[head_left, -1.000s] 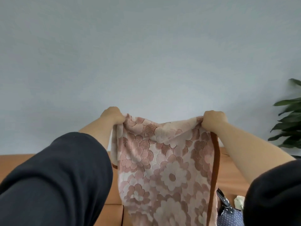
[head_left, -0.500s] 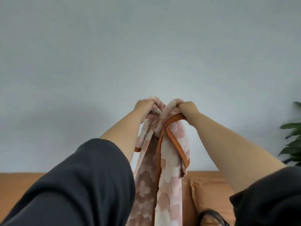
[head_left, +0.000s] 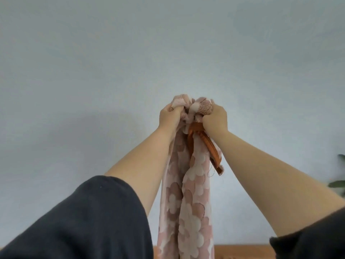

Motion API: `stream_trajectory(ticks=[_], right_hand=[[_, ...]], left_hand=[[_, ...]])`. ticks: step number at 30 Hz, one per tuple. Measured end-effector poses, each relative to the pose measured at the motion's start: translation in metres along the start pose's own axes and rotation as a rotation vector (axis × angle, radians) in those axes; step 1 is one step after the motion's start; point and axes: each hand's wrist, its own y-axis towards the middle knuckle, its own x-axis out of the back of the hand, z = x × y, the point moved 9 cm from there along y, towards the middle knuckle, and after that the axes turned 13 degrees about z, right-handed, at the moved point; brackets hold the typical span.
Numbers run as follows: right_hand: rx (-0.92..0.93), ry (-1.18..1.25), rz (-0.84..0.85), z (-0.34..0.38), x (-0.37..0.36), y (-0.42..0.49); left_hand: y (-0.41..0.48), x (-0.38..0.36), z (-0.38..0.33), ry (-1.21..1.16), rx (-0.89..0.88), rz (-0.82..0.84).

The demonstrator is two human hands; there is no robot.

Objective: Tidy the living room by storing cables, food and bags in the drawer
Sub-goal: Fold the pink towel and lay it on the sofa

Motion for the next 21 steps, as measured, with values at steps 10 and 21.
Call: stream_trajectory(ticks=[10, 21], right_hand=[[-0.449, -0.472, 0.378, -0.153, -0.059, -0.136], [-0.496, -1.306, 0.674, -0.216, -0.046, -0.309]], left_hand=[[-0.100, 0.072, 0.147, 0.496, 0.367, -0.103], [-0.257, 0.146, 0.246, 0.543, 0.665, -0.083]])
